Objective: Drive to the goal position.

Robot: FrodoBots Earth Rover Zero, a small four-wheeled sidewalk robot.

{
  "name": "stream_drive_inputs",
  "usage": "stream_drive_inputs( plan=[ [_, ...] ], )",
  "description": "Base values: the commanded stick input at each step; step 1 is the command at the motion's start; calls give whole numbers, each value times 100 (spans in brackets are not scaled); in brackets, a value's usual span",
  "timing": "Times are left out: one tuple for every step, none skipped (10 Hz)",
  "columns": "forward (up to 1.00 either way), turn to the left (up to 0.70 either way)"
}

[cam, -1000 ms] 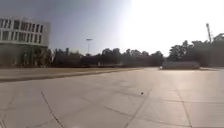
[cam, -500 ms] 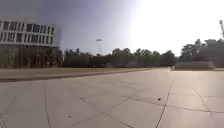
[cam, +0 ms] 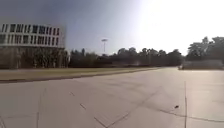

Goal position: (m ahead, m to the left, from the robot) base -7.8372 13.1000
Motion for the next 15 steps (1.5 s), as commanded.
stream_drive_inputs(
  plan=[
    [17,3],
    [17,3],
    [16,2],
    [16,2],
    [16,2],
    [13,1],
    [9,1],
    [6,1],
    [6,0],
    [6,0],
    [6,0],
    [7,0],
    [6,0],
    [7,0],
    [7,0]
  ],
)
